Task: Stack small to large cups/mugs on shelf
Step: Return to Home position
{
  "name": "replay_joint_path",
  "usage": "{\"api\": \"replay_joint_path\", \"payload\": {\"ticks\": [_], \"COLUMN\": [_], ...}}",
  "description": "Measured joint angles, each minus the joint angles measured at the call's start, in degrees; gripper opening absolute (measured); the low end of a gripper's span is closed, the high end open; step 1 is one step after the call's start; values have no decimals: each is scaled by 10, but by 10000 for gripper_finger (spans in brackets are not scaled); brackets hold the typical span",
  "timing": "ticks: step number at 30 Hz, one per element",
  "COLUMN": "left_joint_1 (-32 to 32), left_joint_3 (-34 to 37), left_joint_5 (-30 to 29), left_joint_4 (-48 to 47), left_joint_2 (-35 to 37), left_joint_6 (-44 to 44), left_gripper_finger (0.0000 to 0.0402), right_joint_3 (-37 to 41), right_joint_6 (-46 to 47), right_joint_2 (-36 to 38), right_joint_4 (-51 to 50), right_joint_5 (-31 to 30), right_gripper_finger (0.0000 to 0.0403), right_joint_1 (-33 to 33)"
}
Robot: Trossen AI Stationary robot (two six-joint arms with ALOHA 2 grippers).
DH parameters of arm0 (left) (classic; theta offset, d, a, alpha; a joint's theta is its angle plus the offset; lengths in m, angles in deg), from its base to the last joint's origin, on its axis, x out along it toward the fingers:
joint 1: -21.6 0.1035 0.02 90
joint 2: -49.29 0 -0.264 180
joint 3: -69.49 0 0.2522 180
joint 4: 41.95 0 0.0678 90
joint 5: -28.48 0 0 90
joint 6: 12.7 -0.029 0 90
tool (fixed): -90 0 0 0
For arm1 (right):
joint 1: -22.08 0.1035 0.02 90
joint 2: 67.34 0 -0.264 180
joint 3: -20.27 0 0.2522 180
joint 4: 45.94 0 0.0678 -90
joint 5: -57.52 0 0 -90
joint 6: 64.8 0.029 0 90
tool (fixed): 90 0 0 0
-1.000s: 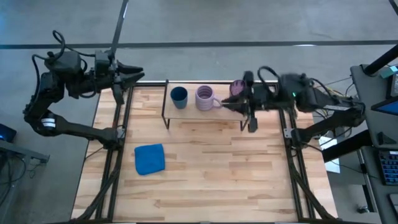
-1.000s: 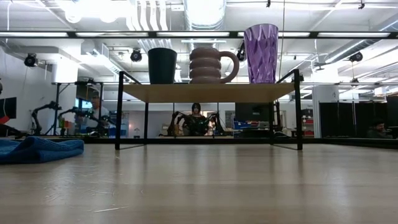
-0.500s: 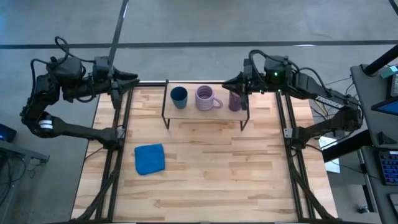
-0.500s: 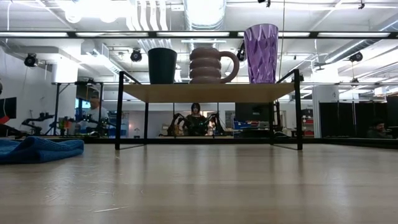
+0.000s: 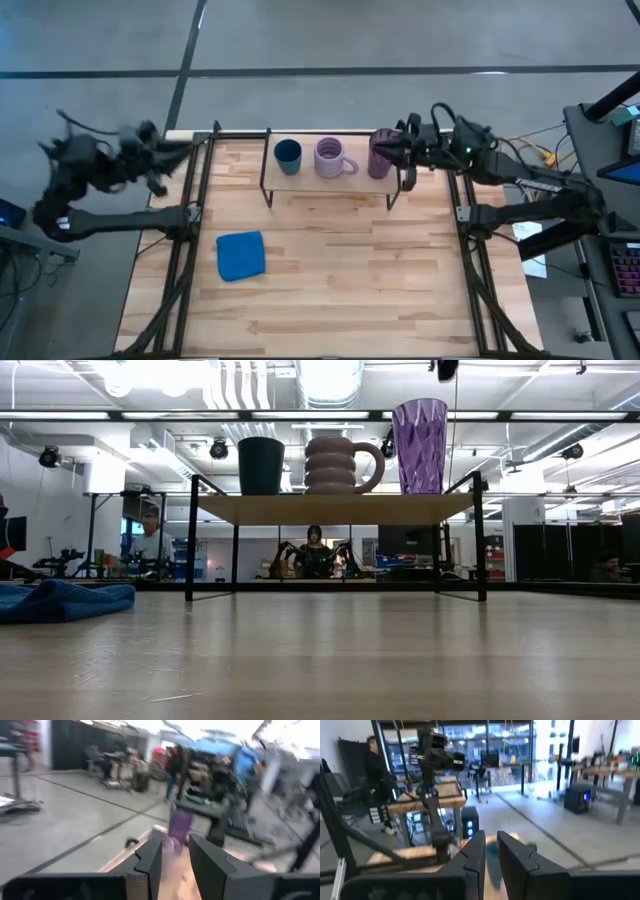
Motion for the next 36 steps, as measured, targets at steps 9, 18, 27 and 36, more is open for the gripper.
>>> {"api": "replay_joint_path", "payload": {"ticks": [9,18,27,36], "left_joint_1": [0,0,0,0], "left_joint_3": [205,311,338,352], "left_joint_5": [59,68,88,87], "left_joint_4": [142,140,166,163], "left_joint_2": [161,264,246,262], "left_joint_6": [-8,8,18,22], "left_gripper_finger": [83,83,83,83], "right_joint_3": [123,231,306,412], "right_joint_6": [39,101,151,192], "right_joint_2": [48,138,208,257], "right_joint_4": [74,92,92,178], "right_joint_5": [20,40,54,52], "right_gripper_finger": [43,43,43,43], "right_joint_1": [0,3,38,45]}}
